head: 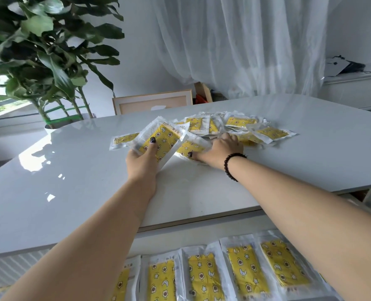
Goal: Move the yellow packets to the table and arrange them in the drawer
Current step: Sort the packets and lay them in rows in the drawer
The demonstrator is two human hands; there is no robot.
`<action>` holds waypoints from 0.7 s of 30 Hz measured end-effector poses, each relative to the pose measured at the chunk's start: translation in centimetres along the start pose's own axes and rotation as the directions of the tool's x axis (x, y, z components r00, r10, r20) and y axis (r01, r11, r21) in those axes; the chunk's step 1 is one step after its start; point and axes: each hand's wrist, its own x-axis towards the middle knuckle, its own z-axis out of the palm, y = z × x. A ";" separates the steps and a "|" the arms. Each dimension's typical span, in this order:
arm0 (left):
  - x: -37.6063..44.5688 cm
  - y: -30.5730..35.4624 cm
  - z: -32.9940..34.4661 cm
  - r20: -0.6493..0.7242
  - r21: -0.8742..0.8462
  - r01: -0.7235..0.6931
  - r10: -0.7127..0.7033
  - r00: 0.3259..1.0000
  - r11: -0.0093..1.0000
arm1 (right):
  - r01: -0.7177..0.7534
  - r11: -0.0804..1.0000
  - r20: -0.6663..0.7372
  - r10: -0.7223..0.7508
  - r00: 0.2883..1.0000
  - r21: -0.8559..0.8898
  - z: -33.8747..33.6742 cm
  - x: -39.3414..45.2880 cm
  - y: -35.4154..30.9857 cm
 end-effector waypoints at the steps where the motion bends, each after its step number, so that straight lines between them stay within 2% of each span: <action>1: -0.1 0.0 0.0 0.001 -0.005 0.000 0.000 1.000 1.000 | -0.027 1.000 0.039 0.027 0.999 -0.003 -0.4 -0.1 -0.2; 4: -0.3 0.1 0.0 0.005 -0.012 -0.003 0.003 1.000 1.000 | -0.119 0.991 0.179 0.108 0.978 0.054 -1.3 0.0 -0.8; 10: -0.3 0.2 -0.1 0.009 -0.013 0.000 0.000 1.000 1.000 | -0.191 0.941 0.282 0.110 0.953 0.280 -1.3 1.0 -1.1; 13: -0.3 0.2 -0.2 0.005 -0.007 0.009 -0.009 1.000 1.000 | -0.123 0.878 0.183 0.042 0.982 0.462 -0.9 -0.3 -0.7; 17: -0.6 0.3 -0.3 -0.038 0.026 -0.030 0.031 0.999 0.999 | 0.011 0.705 -0.002 -0.013 1.000 0.709 -0.1 -1.3 0.4; 19: -0.8 0.5 -0.2 -0.082 0.112 -0.093 0.103 0.991 0.989 | 0.071 0.629 -0.065 -0.032 0.997 0.774 -0.3 -1.3 0.7; 21: -1.0 0.6 -0.1 -0.095 0.170 -0.149 0.167 0.981 0.974 | 0.094 0.610 -0.094 -0.032 0.995 0.786 -0.3 -1.2 1.0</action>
